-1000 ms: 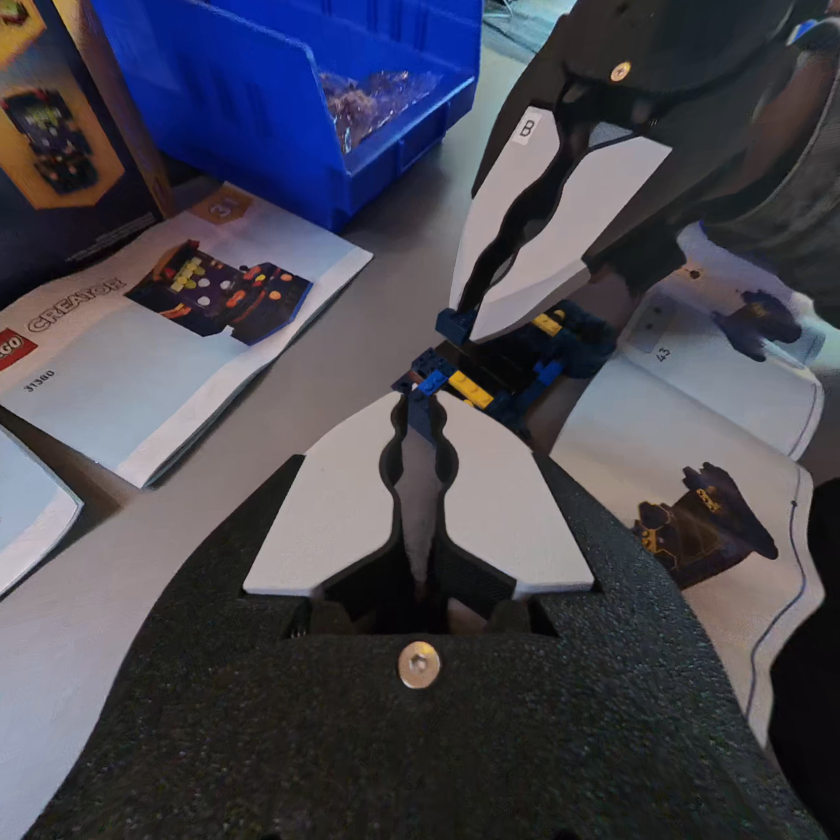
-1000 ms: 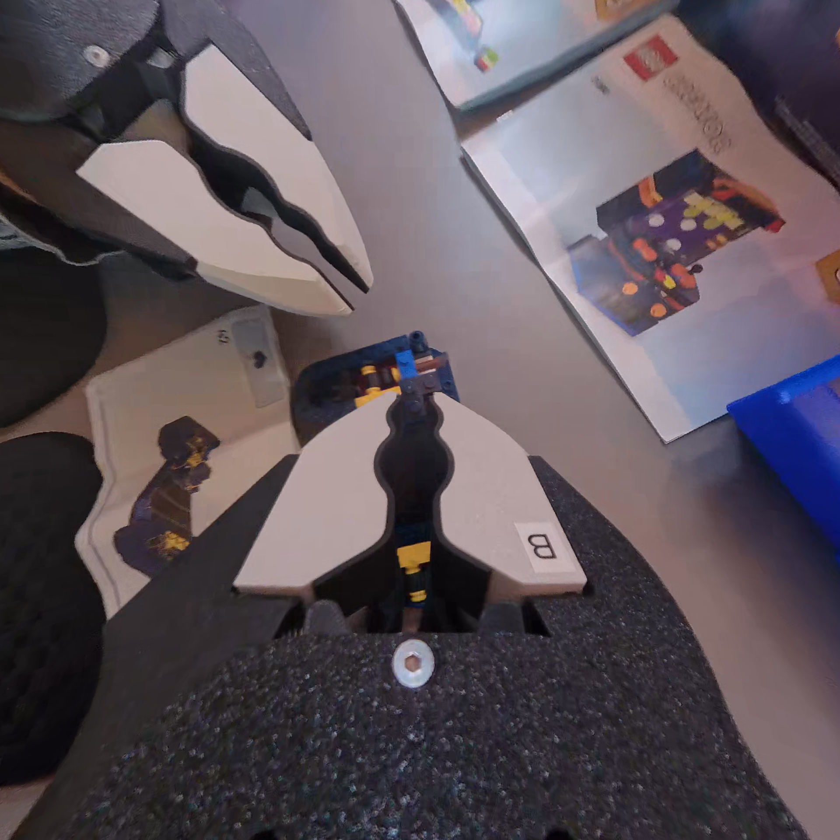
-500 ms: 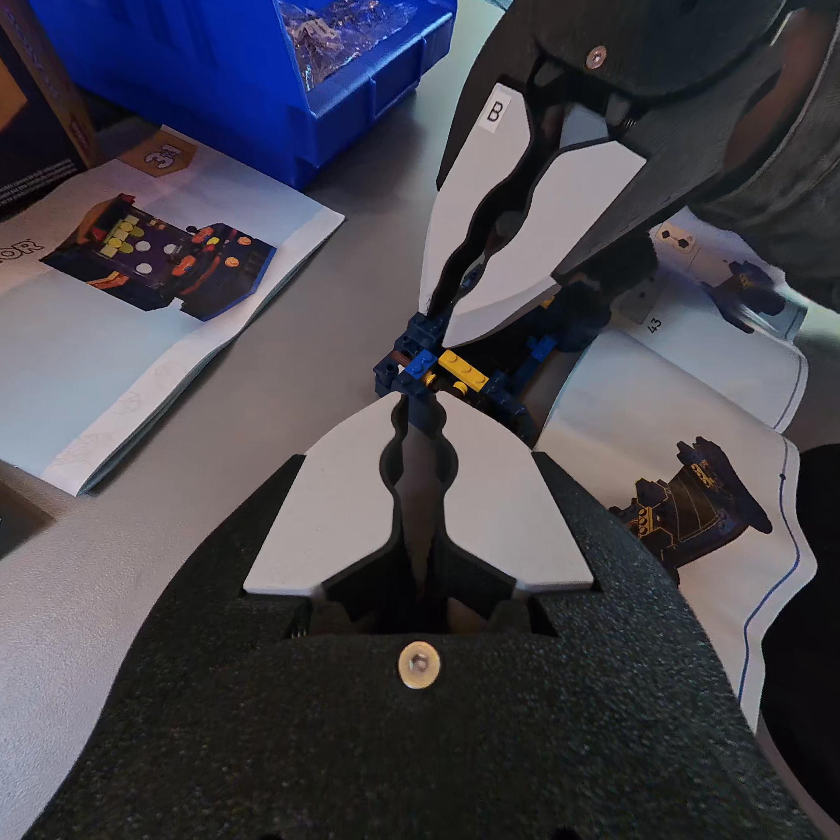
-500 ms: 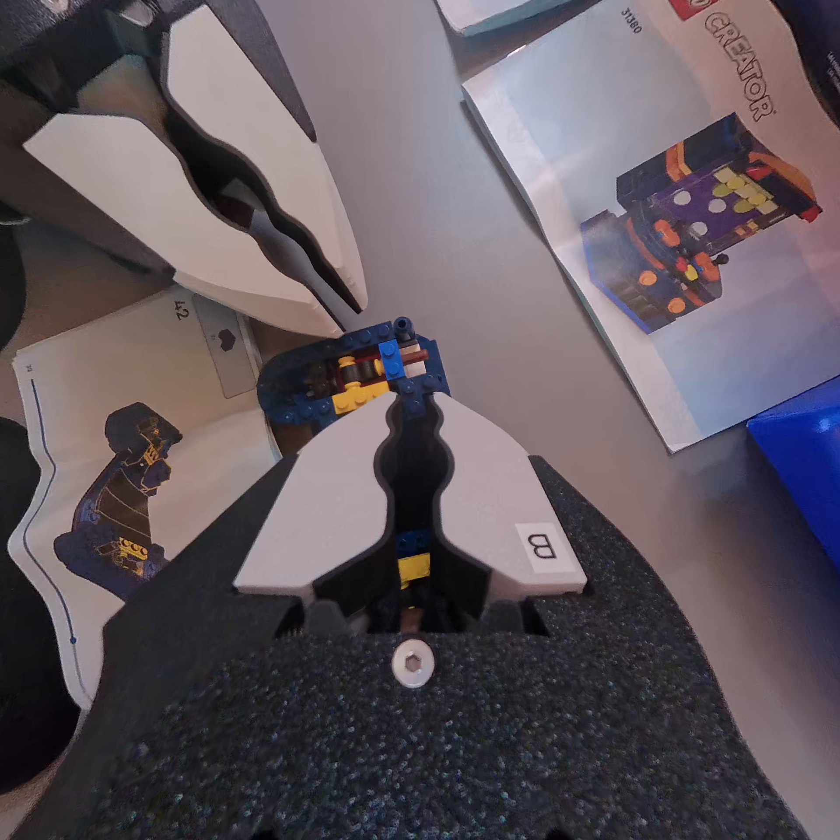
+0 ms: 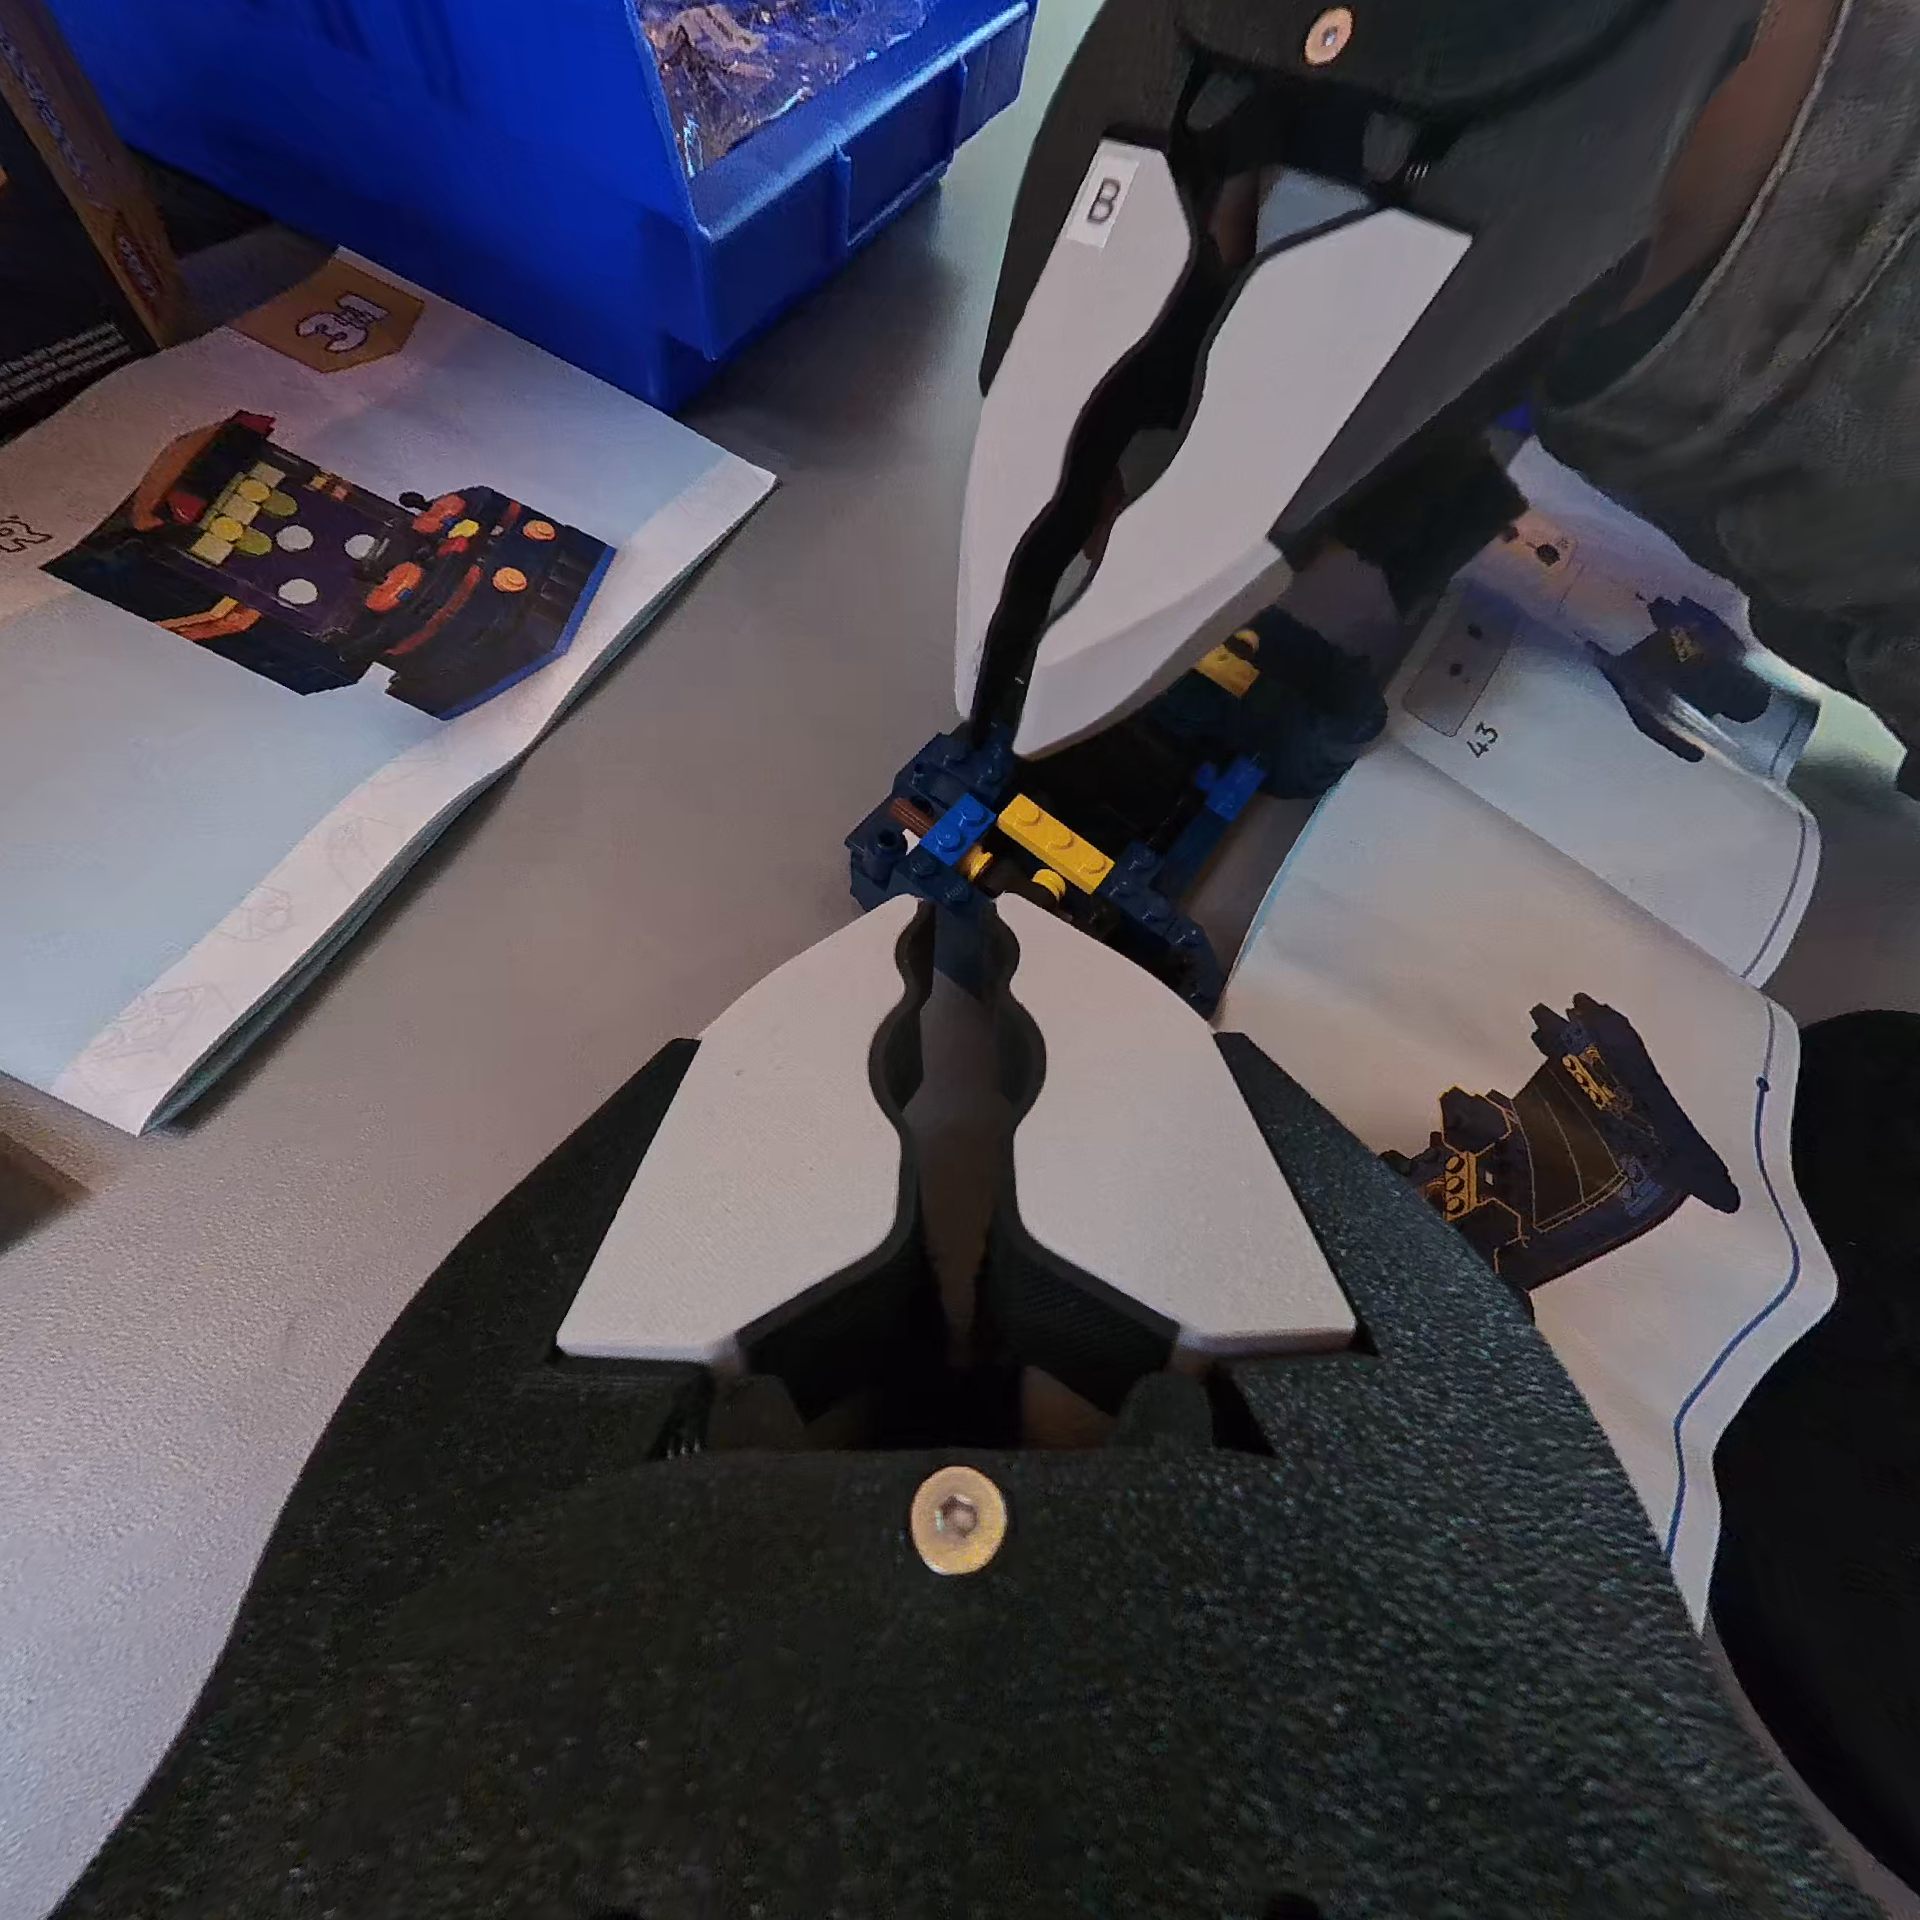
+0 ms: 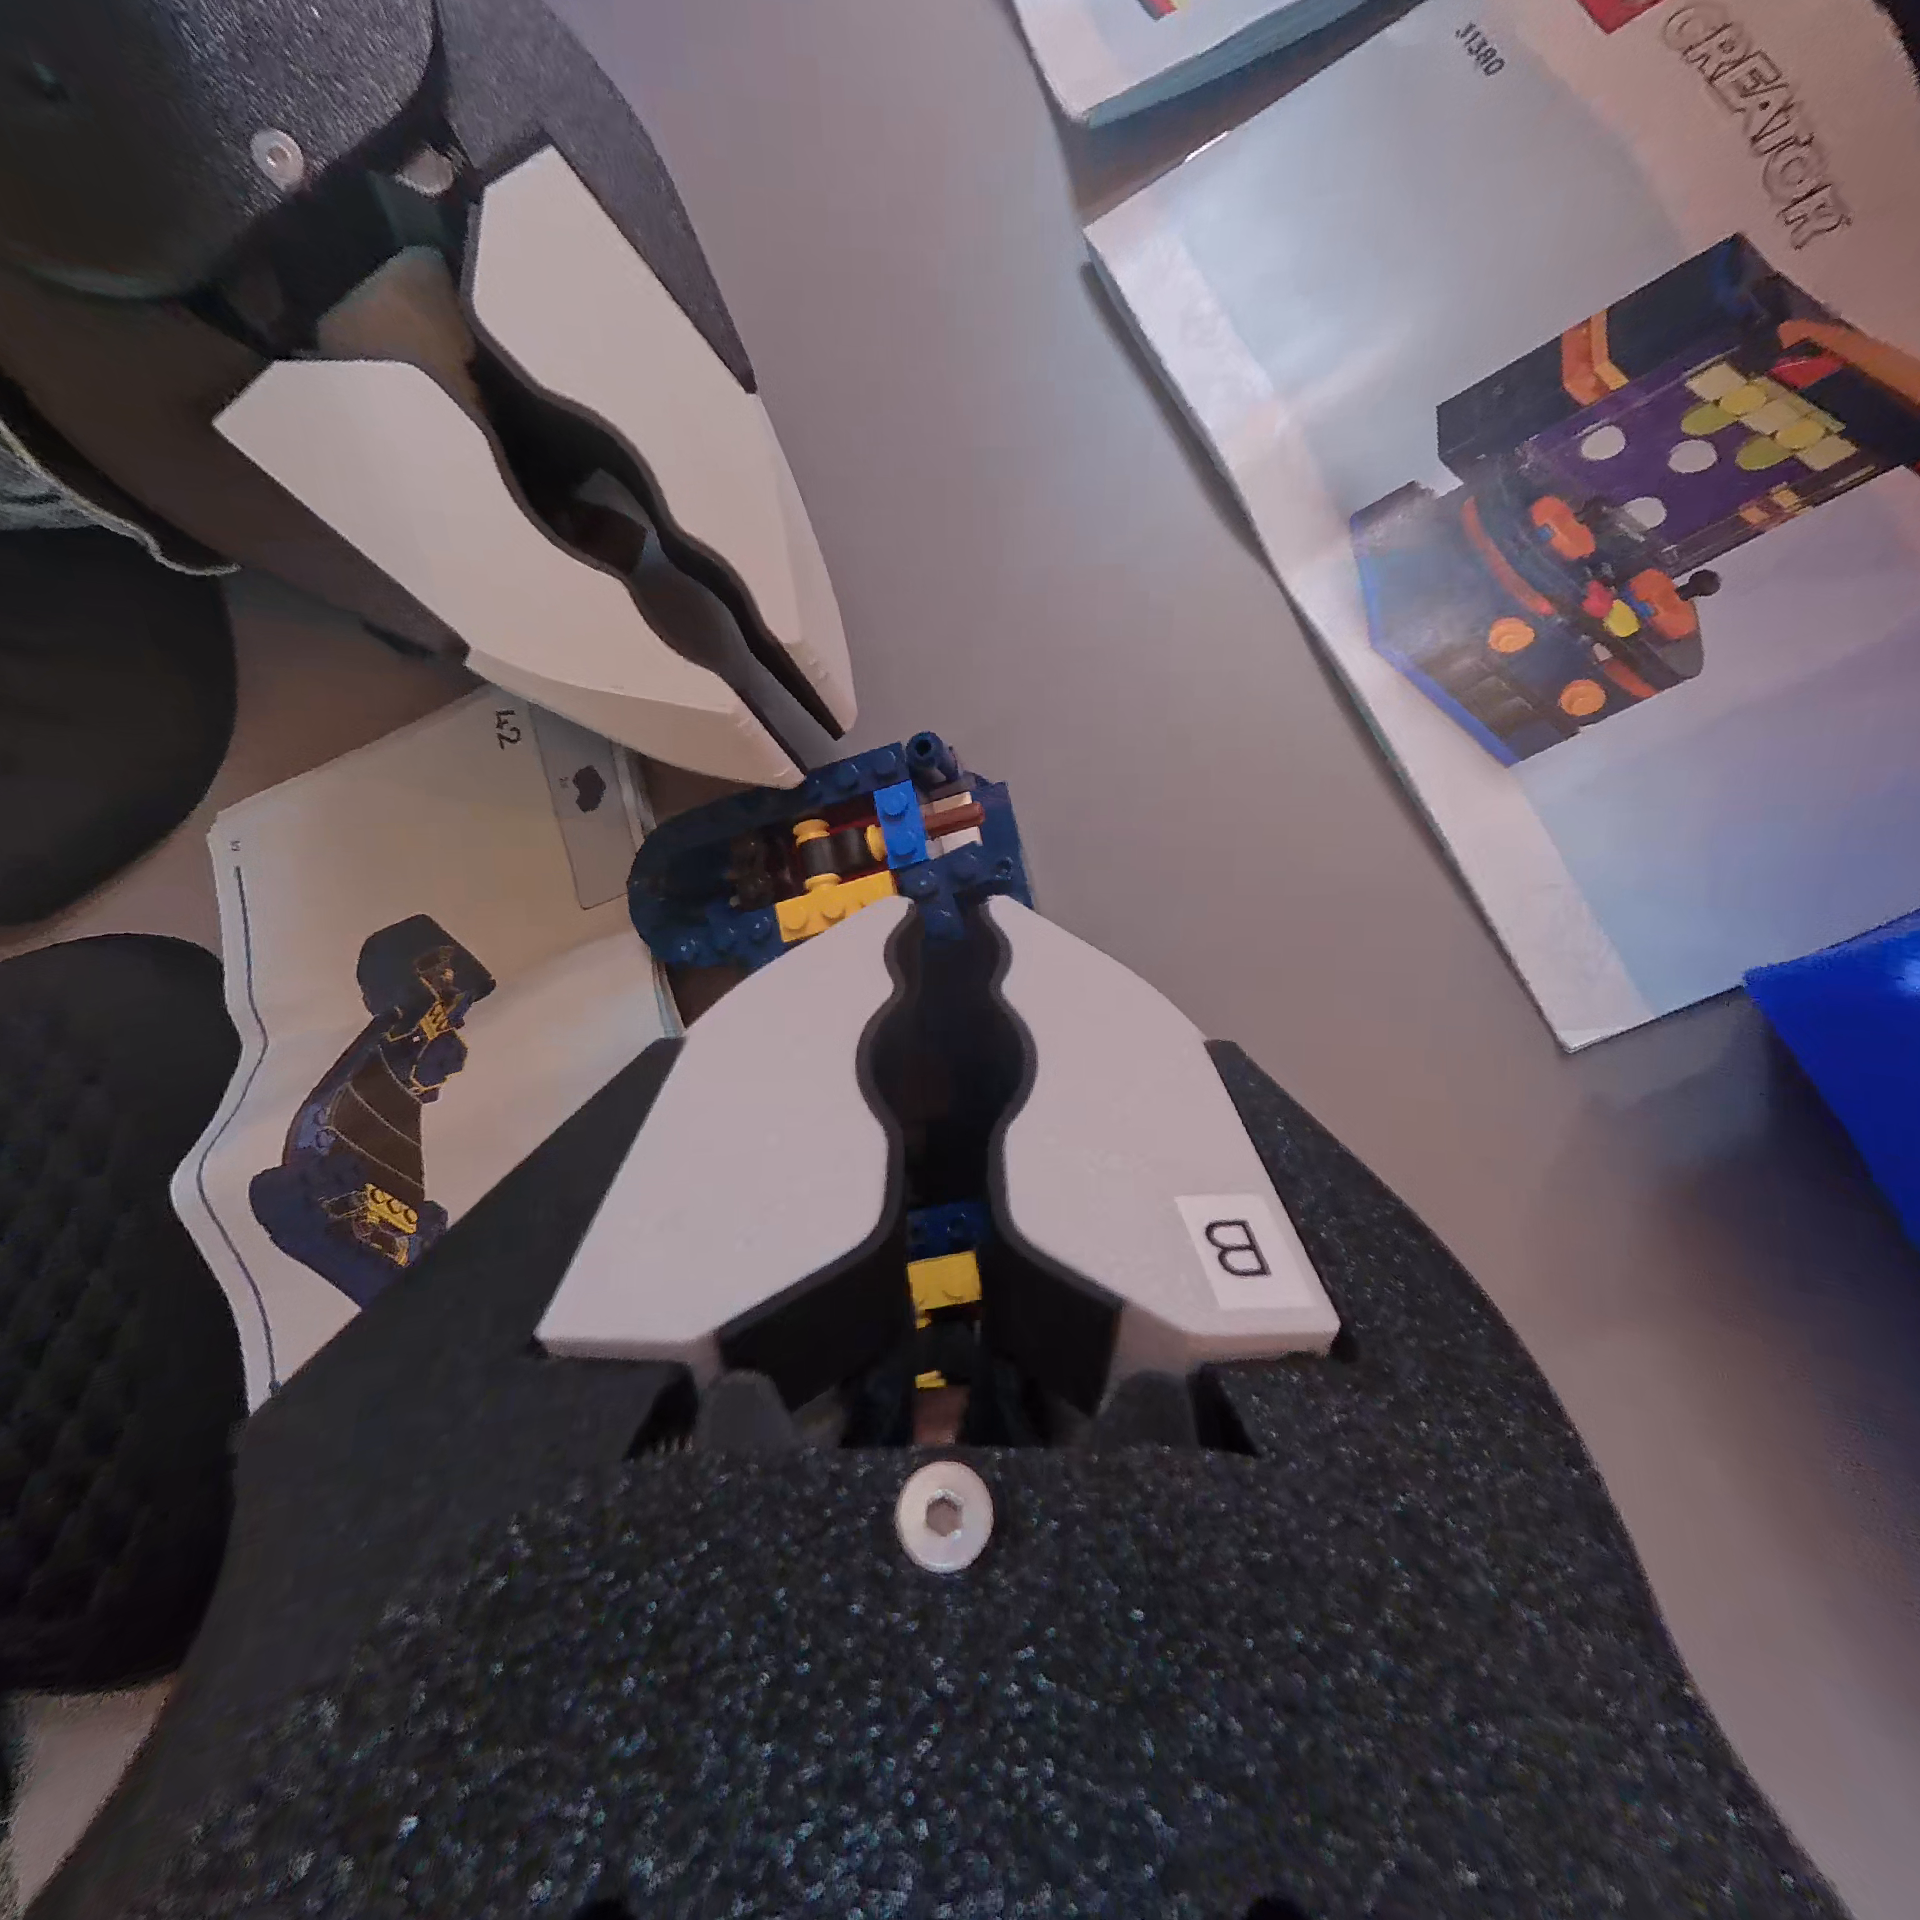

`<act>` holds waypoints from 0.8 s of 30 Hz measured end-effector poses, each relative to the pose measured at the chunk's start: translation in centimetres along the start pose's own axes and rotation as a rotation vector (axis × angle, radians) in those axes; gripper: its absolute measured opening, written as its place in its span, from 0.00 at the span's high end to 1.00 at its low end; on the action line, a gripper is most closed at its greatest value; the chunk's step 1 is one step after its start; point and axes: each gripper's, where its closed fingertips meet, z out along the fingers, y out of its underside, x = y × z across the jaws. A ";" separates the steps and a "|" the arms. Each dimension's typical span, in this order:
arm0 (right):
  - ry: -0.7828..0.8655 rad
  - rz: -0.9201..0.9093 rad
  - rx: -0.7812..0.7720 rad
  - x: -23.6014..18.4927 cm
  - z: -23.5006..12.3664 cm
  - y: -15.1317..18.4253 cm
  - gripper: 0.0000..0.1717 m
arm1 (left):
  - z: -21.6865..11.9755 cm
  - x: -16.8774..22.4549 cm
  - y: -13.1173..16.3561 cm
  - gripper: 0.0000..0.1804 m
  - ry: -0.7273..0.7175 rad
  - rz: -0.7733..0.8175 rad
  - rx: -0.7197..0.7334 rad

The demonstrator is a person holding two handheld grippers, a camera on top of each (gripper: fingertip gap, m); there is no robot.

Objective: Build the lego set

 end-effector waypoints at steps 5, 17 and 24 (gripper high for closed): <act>0.006 0.017 0.001 0.7 0.0 0.1 1.00 | 0.0 0.0 0.0 0.95 0.002 -0.002 0.000; -0.044 0.001 0.039 -0.2 -0.1 -0.2 0.97 | 0.0 0.0 0.0 0.94 0.003 -0.007 -0.002; -0.036 -0.067 0.028 -0.1 0.5 -0.3 0.99 | 0.1 0.1 0.0 0.95 0.026 -0.024 -0.004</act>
